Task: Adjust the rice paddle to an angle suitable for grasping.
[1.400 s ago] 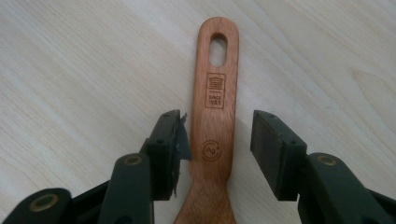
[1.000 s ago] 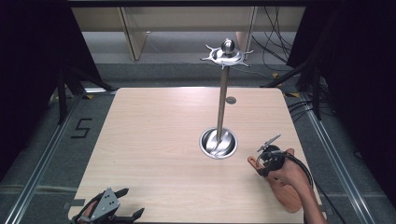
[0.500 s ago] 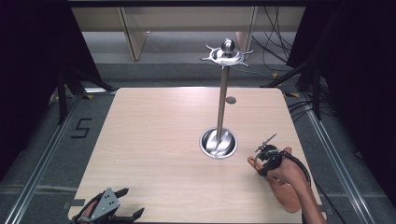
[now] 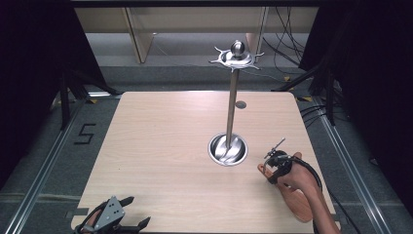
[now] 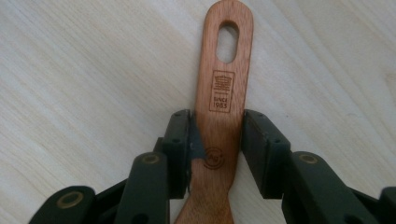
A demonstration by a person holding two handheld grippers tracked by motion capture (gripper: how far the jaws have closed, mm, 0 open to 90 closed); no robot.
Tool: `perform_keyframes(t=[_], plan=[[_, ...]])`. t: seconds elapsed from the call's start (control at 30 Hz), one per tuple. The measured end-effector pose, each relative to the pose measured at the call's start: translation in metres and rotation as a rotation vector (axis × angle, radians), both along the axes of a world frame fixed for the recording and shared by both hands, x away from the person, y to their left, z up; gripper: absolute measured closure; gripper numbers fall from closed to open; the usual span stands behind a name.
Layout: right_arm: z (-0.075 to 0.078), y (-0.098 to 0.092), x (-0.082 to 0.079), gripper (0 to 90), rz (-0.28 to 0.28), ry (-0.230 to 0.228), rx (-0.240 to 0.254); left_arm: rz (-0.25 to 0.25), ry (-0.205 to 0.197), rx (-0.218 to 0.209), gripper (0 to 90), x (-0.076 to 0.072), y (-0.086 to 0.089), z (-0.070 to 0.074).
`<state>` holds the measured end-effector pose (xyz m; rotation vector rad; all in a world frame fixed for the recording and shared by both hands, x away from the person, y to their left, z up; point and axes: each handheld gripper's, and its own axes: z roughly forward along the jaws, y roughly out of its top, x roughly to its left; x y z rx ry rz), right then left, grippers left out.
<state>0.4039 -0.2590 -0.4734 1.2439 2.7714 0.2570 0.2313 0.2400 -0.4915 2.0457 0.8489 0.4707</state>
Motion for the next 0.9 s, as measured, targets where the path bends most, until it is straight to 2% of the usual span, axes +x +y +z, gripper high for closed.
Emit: perform_keyframes(t=[0.1,0.13,0.17,0.3,0.33,0.37,0.4,0.43,0.53,0.57,0.63,0.67,0.7,0.73,0.77,0.83,0.87,0.9], plan=[[-0.0001,0.0016,-0.0003,64.1,-0.008,0.011,-0.003,-0.001,-0.001,0.001,15.3,0.0001,0.0000,0.0000],[0.0003,0.0020,0.0004,64.0,-0.003,0.011,-0.014,0.017,0.014,-0.019,15.3,-0.0011,-0.0015,-0.0008],[0.0000,0.0009,0.0014,64.0,0.015,0.005,-0.010,0.010,0.013,0.011,15.3,-0.0006,0.0002,0.0000],[0.0003,0.0030,0.0031,64.0,0.034,0.020,-0.023,0.010,0.013,0.010,15.3,-0.0006,0.0001,0.0001],[0.0004,0.0045,0.0026,64.1,0.019,0.024,-0.023,0.016,0.004,-0.014,15.3,-0.0008,-0.0011,-0.0010],[0.0004,0.0045,0.0026,64.1,0.019,0.024,-0.023,0.016,0.004,-0.014,15.3,-0.0008,-0.0011,-0.0010],[0.0008,0.0042,0.0040,64.2,0.036,0.024,-0.035,0.000,0.001,0.005,15.3,-0.0002,0.0003,0.0007],[0.0006,0.0055,0.0045,65.2,0.028,0.044,-0.031,-0.004,-0.007,0.021,15.3,0.0004,0.0011,0.0009],[0.0006,0.0050,0.0066,66.2,0.053,0.040,-0.043,-0.009,-0.005,0.025,15.3,0.0001,0.0014,0.0013],[0.0006,0.0050,0.0066,66.2,0.053,0.040,-0.043,0.000,-0.004,-0.013,15.3,-0.0008,-0.0011,0.0003],[-0.0003,0.0062,0.0061,66.3,0.042,0.048,-0.045,0.001,-0.004,-0.012,15.3,-0.0007,-0.0010,0.0004],[-0.0006,0.0061,0.0061,66.4,0.040,0.048,-0.043,-0.011,-0.005,0.029,15.3,0.0000,0.0016,0.0017],[-0.0005,0.0062,0.0061,66.4,0.042,0.049,-0.043,-0.002,-0.003,-0.005,15.3,-0.0007,-0.0005,0.0007],[0.0006,0.0066,0.0063,66.4,0.047,0.052,-0.040,-0.007,-0.004,0.004,15.3,-0.0006,0.0000,0.0011],[0.0008,0.0060,0.0075,66.4,0.073,0.047,-0.044,0.001,-0.004,-0.013,15.3,-0.0008,-0.0012,0.0005],[0.0007,0.0071,0.0067,66.4,0.067,0.046,-0.052,0.001,-0.004,-0.012,15.3,-0.0007,-0.0011,0.0004],[0.0004,0.0059,0.0067,66.4,0.087,0.026,-0.073,0.001,-0.003,-0.013,15.3,-0.0008,-0.0012,0.0004],[0.0001,0.0061,0.0063,66.4,0.086,0.023,-0.069,0.001,-0.003,-0.013,15.3,-0.0008,-0.0012,0.0004]])
